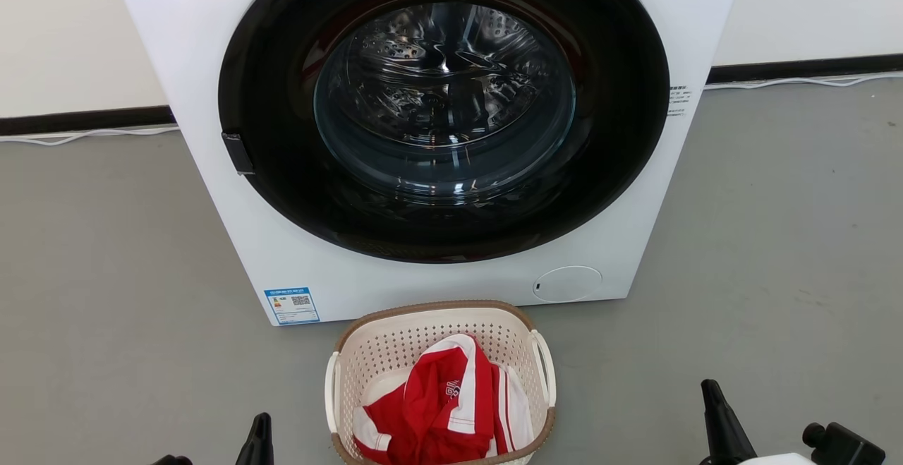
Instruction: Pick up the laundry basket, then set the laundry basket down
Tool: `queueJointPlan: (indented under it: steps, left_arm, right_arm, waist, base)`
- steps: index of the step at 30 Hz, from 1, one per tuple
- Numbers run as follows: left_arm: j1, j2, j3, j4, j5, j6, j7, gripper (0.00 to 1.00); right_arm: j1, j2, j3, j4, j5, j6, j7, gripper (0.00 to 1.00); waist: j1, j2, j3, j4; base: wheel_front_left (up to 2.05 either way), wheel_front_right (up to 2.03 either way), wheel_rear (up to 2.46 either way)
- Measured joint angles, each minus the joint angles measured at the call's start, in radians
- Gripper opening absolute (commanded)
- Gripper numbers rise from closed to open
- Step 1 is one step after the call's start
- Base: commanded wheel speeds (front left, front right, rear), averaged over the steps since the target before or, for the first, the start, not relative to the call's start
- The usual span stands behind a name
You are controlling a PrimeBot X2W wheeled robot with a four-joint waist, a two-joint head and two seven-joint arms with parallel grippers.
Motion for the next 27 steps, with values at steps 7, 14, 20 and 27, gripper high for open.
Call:
queueJointPlan:
  steps: [7, 14, 20, 27]
  left_arm:
    - [-0.020, 0.001, 0.007, 0.009, -0.090, -0.012, 0.020, 0.00]
    - [-0.036, 0.002, 0.014, 0.019, -0.171, -0.029, 0.036, 0.00]
    - [-0.044, 0.002, 0.022, 0.023, -0.230, -0.035, 0.053, 0.00]
    - [-0.068, 0.002, 0.032, 0.030, -0.312, -0.047, 0.071, 0.00]
  right_arm:
    - [-0.018, 0.000, -0.012, -0.006, 0.079, 0.000, 0.016, 0.00]
    - [-0.019, -0.001, -0.022, -0.011, 0.155, 0.000, 0.037, 0.00]
    - [-0.027, -0.002, -0.027, -0.012, 0.212, 0.000, 0.053, 0.00]
    - [-0.040, -0.002, -0.033, -0.016, 0.287, 0.000, 0.073, 0.00]
  waist:
    - [0.0000, 0.0000, 0.002, 0.002]
    - [0.0000, 0.0000, 0.003, 0.003]
    - [-0.0001, 0.0000, 0.004, 0.004]
    - [0.0000, 0.0000, 0.006, 0.006]
  base:
    - [0.00, 0.00, 0.00]
    - [0.00, 0.00, 0.00]
    - [0.00, 0.00, 0.00]
    - [0.00, 0.00, 0.00]
